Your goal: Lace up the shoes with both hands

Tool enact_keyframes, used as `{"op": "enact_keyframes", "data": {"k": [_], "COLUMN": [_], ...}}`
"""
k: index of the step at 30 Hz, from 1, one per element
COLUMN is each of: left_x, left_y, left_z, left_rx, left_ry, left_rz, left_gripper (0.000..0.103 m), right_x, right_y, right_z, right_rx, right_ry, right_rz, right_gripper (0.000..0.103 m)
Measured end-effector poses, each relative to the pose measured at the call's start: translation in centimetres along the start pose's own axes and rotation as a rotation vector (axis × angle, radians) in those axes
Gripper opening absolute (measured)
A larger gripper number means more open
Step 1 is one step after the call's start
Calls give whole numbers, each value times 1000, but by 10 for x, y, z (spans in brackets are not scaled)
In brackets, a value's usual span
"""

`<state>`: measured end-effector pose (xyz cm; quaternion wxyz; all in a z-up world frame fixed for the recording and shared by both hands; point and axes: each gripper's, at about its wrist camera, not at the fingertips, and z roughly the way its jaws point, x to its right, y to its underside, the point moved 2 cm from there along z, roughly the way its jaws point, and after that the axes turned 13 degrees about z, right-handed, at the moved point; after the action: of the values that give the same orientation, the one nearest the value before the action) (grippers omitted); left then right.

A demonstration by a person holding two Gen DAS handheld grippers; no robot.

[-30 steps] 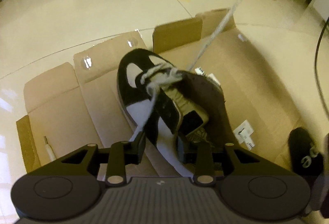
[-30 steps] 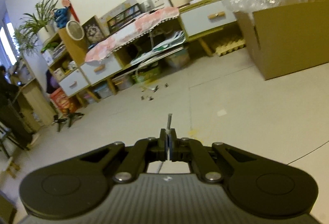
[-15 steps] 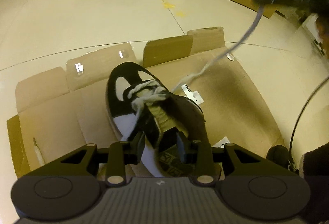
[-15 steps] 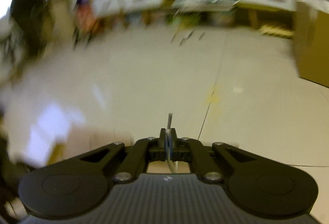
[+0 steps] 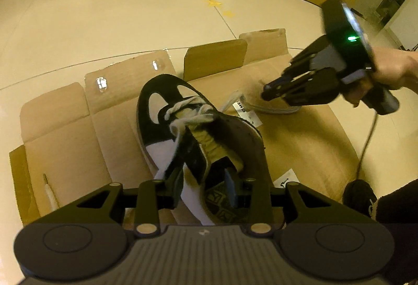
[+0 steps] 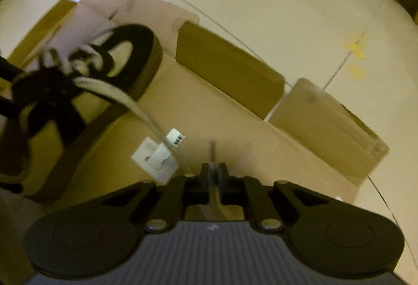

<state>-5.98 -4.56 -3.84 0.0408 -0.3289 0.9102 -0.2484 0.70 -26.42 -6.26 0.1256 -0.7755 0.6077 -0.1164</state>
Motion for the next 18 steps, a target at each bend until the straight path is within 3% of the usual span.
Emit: {"op": "enact_keyframes", "data": {"k": [1, 3, 5, 9, 15, 16, 18], "left_x": [-1, -3, -4, -6, -5, -5, -5], "left_y": [0, 1, 2, 2, 3, 3, 4], "left_z": [0, 1, 2, 4, 6, 6, 7], "left_rx": [-1, -6, -10, -18, -25, -26, -28], "left_ry": [-1, -1, -2, 2, 11, 12, 13], "left_rz": [-2, -6, -8, -10, -6, -5, -9], "left_gripper": [35, 35, 35, 35, 35, 35, 35], "right_x": [-1, 2, 3, 3, -4, -2, 3], "right_y": [0, -6, -7, -7, -9, -9, -9], "right_z": [3, 3, 6, 9, 0, -2, -2], "right_rx": [0, 33, 21, 32, 87, 97, 90], "right_ry": [-1, -12, -13, 12, 55, 45, 0], "right_rz": [-2, 9, 17, 14, -34, -12, 38], "right_gripper": [29, 60, 72, 85, 87, 97, 102]}}
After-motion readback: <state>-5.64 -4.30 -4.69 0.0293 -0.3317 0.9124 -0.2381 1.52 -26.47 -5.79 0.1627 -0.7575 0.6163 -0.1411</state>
